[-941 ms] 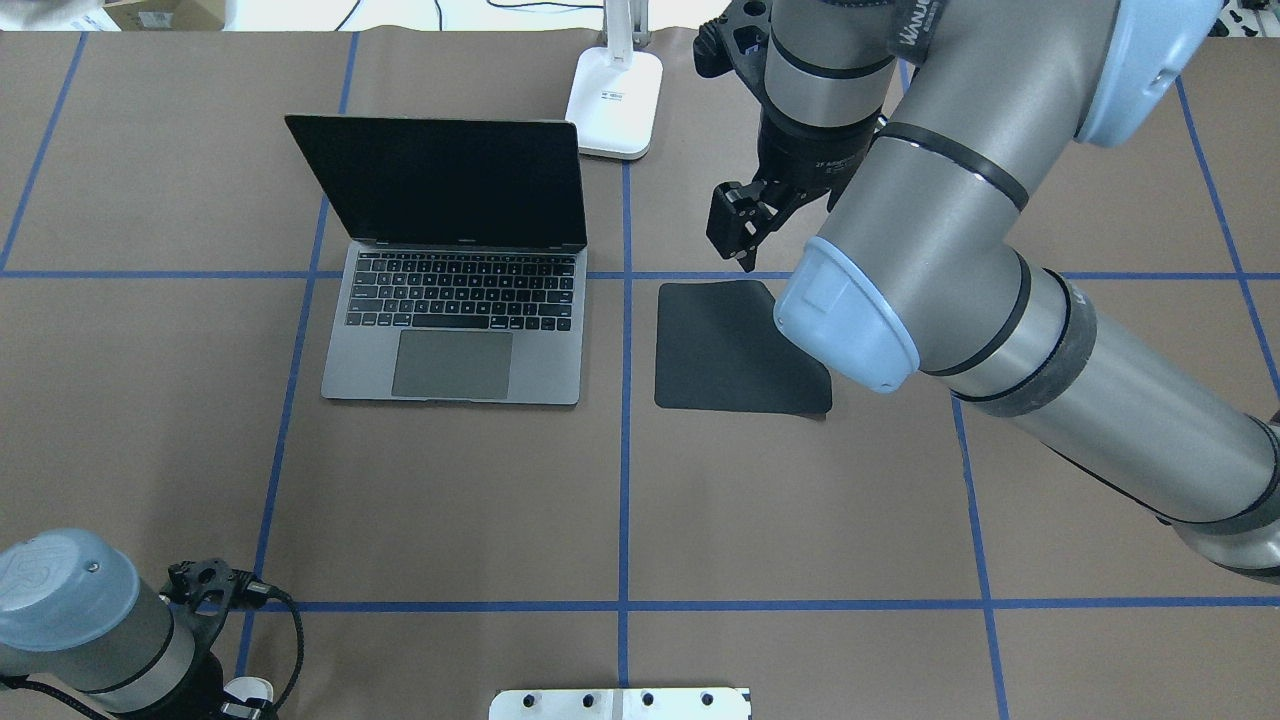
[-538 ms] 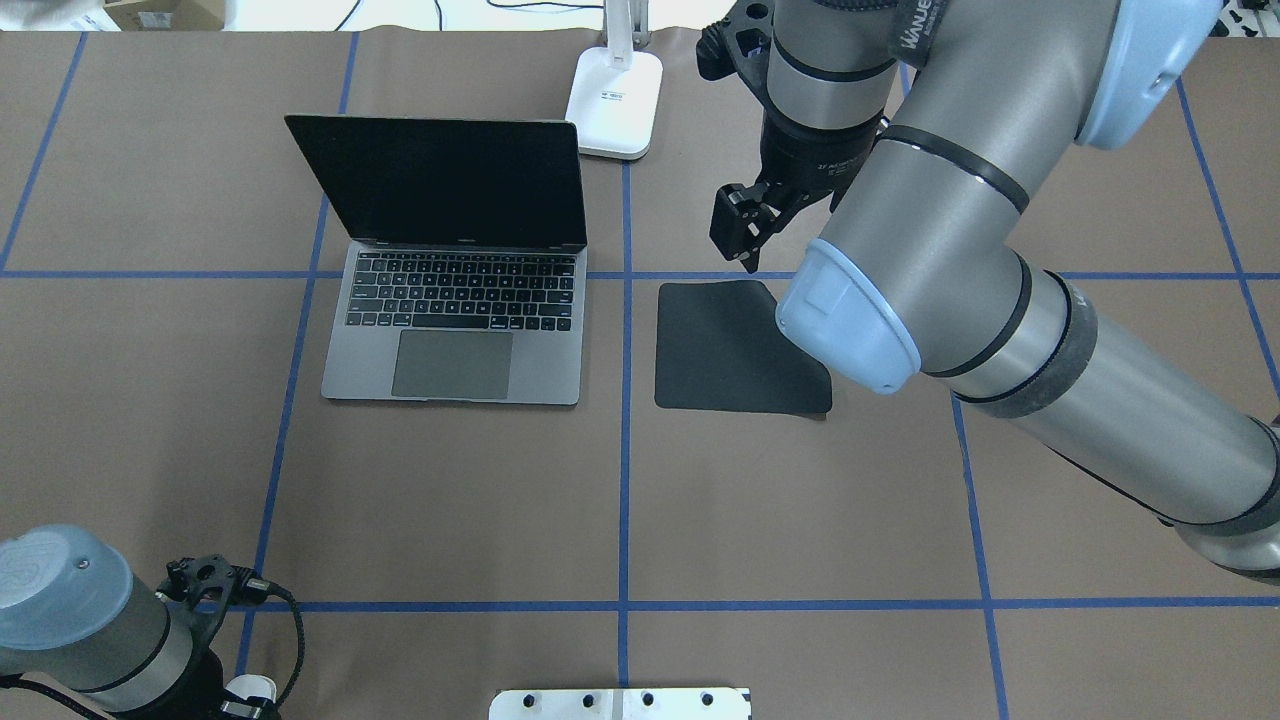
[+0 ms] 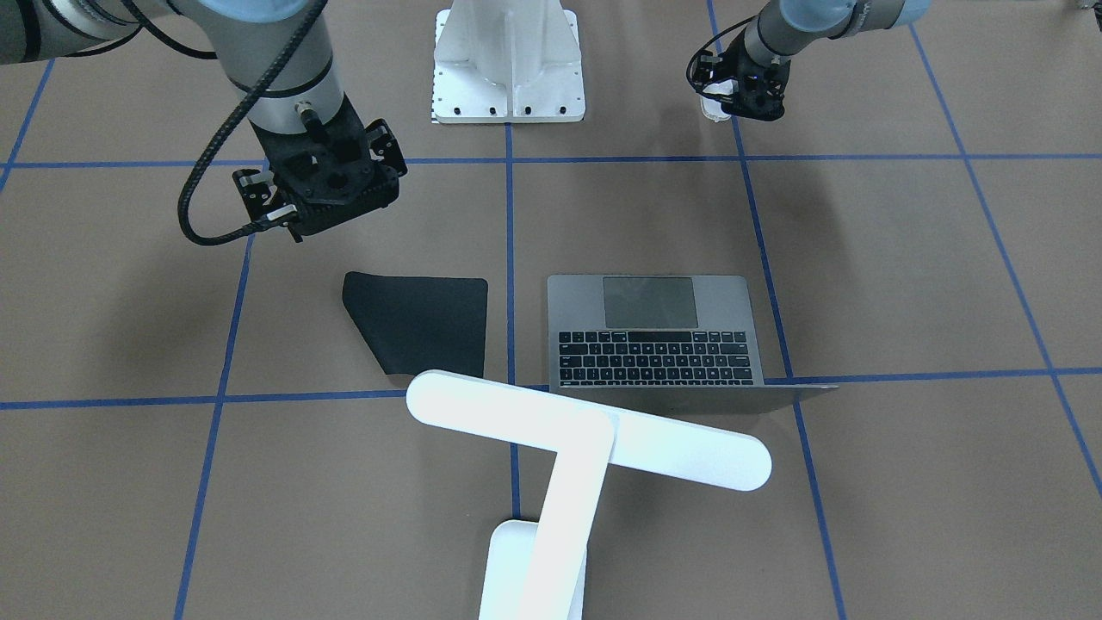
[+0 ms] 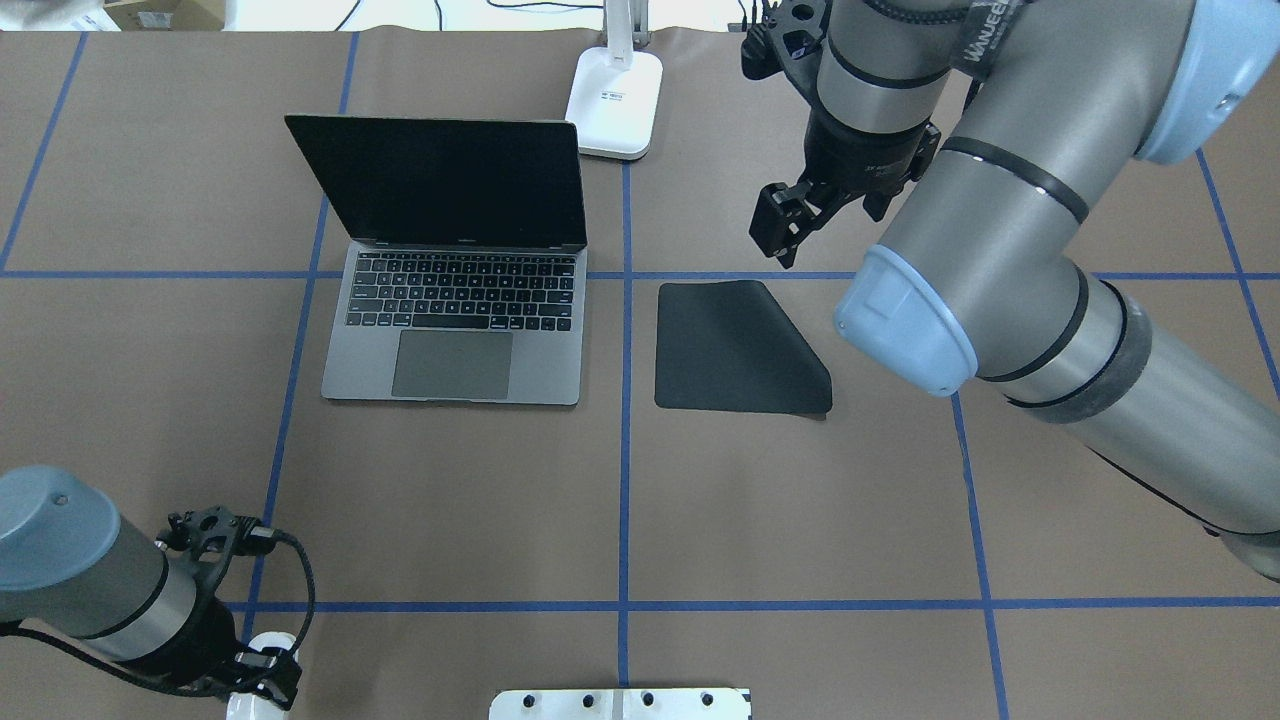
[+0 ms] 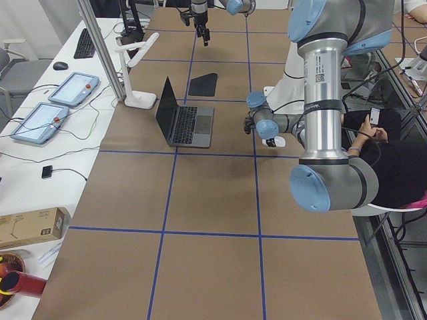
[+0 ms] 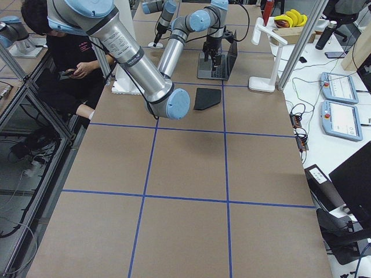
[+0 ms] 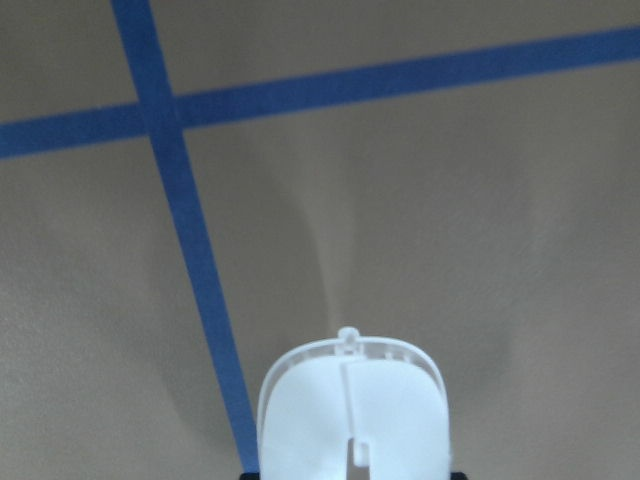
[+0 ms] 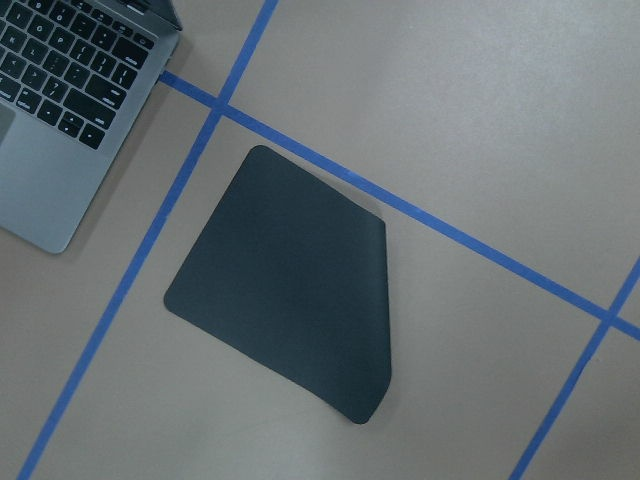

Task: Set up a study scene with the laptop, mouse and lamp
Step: 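Grasp the white mouse with the left gripper while the right gripper withdraws, then carry the white mouse over the laptop toward the black mousepad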

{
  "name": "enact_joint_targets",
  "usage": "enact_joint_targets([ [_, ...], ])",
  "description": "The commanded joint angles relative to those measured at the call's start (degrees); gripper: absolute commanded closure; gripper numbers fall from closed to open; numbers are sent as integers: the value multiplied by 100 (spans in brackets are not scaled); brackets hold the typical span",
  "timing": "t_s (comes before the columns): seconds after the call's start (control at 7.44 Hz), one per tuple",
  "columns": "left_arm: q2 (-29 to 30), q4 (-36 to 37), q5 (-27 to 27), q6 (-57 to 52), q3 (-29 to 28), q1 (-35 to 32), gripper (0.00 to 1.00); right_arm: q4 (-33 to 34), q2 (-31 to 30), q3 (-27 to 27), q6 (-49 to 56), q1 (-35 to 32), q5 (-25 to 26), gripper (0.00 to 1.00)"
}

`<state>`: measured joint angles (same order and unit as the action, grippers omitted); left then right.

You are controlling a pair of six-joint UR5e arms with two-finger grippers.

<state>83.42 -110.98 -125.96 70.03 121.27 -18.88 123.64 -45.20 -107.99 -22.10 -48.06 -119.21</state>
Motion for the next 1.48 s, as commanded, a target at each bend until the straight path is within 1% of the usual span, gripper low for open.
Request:
enact_joint_targets([
  [0.0, 786, 425, -17, -60, -138, -544, 44, -76, -269, -55, 282, -475, -23, 0],
  [0.13, 1417, 811, -25, -103, -365, -790, 44, -76, -392, -47, 668, -668, -15, 0],
  [0.27, 1954, 1128, -17, -391, -594, -1036, 44, -76, -471, -38, 880, -731, 3, 0],
  [0.54, 2703, 1246, -17, -535, -1138, -1353, 44, -120, -551, -73, 891, -740, 3, 0],
  [0.67, 3019, 1246, 1, -543, -1402, -1424, 44, -312, -630, -99, 874, -749, 12, 0],
  [0.81, 3327, 1255, -8, -535, -1605, -1529, 44, -618, -848, -73, 839, -784, 21, 0],
  [0.94, 3539, 1255, 1, -526, -1729, -1591, 44, -943, -937, 5, 856, -845, 64, 0],
  [1.08, 3889, 1263, 10, -482, -1991, -1618, 44, -1147, -999, 119, 856, -898, 56, 0],
  [1.34, 4759, 1263, 19, -455, -2737, -1654, 44, -1656, -1332, 199, 838, -1021, 56, 0],
])
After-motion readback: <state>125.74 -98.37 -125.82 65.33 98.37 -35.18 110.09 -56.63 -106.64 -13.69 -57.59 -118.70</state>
